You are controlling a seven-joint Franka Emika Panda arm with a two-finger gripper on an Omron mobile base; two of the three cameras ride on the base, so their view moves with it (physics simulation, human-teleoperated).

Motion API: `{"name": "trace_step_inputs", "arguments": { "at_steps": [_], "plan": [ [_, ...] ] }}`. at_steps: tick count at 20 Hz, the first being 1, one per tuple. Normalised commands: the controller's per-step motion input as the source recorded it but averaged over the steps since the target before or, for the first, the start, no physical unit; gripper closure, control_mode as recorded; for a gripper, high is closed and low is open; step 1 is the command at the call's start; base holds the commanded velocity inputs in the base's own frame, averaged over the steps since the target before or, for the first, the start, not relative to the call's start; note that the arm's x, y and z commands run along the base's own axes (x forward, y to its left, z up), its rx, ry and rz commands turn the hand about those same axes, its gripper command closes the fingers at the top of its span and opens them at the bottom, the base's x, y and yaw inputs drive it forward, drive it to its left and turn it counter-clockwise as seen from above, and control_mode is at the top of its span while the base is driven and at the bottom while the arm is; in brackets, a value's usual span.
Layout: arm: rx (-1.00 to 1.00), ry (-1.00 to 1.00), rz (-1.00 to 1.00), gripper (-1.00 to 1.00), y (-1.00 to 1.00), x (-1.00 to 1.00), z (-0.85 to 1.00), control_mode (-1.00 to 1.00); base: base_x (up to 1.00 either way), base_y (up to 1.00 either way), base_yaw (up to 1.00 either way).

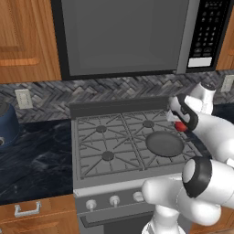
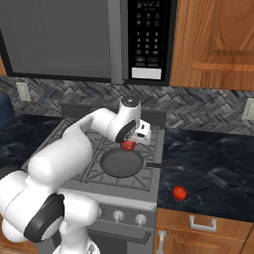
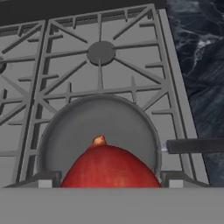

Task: Place the pan on the front right burner on the stove. Then place the tomato and the onion in the pan and turn on the front right burner.

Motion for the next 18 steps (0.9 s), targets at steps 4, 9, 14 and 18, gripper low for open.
{"name": "trace_step_inputs", "arguments": {
  "at_steps": [4, 9, 14, 18],
  "plan": [
    [0.0, 0.0, 0.0, 1.0, 0.42, -0.03, -0.04, -1.0, 0.0, 0.0, 0.0],
    [0.0, 0.0, 0.0, 1.0, 0.28, 0.0, -0.14, -1.0, 0.0, 0.0, 0.0],
    [-0.01, 0.0, 0.0, 1.0, 0.17, 0.0, -0.21, -1.0, 0.0, 0.0, 0.0],
    [0.0, 0.0, 0.0, 1.0, 0.14, 0.0, -0.26, -1.0, 0.0, 0.0, 0.0]
  ]
}}
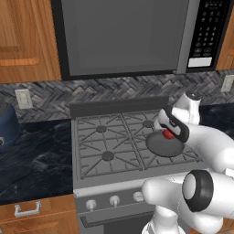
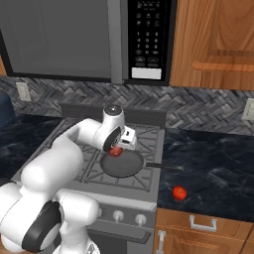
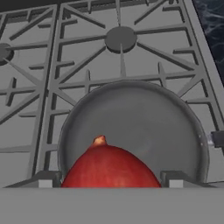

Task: Place the pan on the front right burner on the stove. Then place the tomato and the onion in the pan and turn on the front right burner.

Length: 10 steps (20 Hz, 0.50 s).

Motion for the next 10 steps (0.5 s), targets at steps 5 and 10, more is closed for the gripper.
{"name": "trace_step_inputs", "arguments": {
  "at_steps": [5, 10],
  "plan": [
    [0.0, 0.0, 0.0, 1.0, 0.09, 0.0, -0.26, -1.0, 0.0, 0.0, 0.0],
    [0.0, 0.0, 0.0, 1.0, 0.08, 0.0, -0.23, -1.0, 0.0, 0.0, 0.0]
  ]
}}
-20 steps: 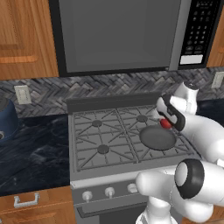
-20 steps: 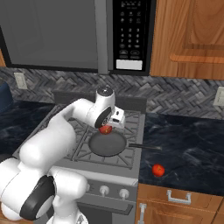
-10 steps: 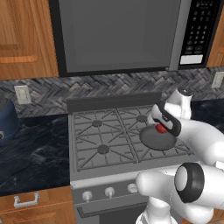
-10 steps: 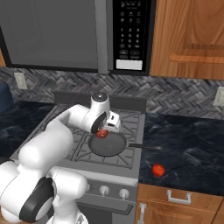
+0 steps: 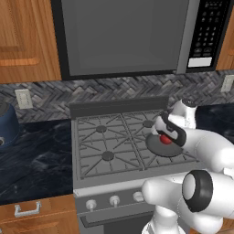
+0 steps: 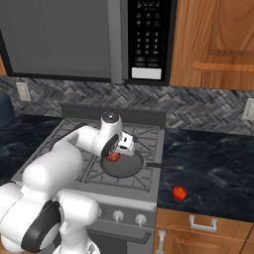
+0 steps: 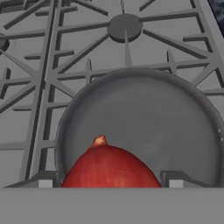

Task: Place the pan on the front right burner on the stove. Then place the tomato and the onion in the pan and turn on the front right burner.

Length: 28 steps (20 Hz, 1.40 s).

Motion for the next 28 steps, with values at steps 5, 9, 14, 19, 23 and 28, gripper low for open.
{"name": "trace_step_inputs", "arguments": {
  "at_steps": [5, 9, 14, 19, 23, 28],
  "plan": [
    [0.0, 0.0, 0.0, 1.0, 0.07, 0.01, -0.22, -1.0, 0.0, 0.0, 0.0],
    [0.0, 0.0, 0.0, 1.0, 0.02, 0.02, -0.21, -1.0, 0.0, 0.0, 0.0],
    [0.0, 0.0, 0.0, 1.0, 0.02, 0.05, -0.2, -1.0, 0.0, 0.0, 0.0],
    [0.0, 0.0, 0.0, -1.0, 0.09, 0.06, -0.15, -1.0, 0.0, 0.0, 0.0],
    [0.0, 0.0, 0.0, -1.0, 0.0, 0.0, -0.01, -1.0, 0.0, 0.0, 0.0],
    [0.0, 0.0, 0.0, -1.0, 0.0, 0.0, 0.0, -1.0, 0.0, 0.0, 0.0]
  ]
}}
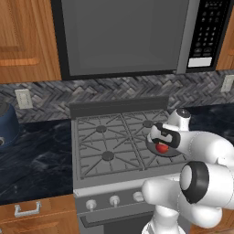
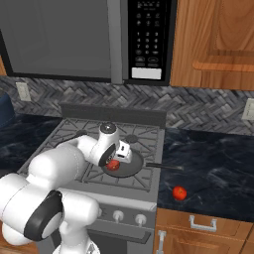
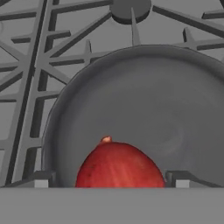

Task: Place the pan on the front right burner on the stove. Then place the tomato and the onion in the pan and turn on the front right burner.

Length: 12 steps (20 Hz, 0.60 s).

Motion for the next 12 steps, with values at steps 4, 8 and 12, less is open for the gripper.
{"name": "trace_step_inputs", "arguments": {
  "at_steps": [4, 8, 12],
  "plan": [
    [0.0, 0.0, 0.0, -1.0, 0.0, 0.0, 0.06, -1.0, 0.0, 0.0, 0.0],
    [0.0, 0.0, 0.0, -1.0, -0.01, 0.0, 0.41, -1.0, 0.0, 0.0, 0.0],
    [0.0, 0.0, -0.02, -1.0, -0.13, -0.04, 0.58, -1.0, 0.0, 0.0, 0.0]
  ]
}}
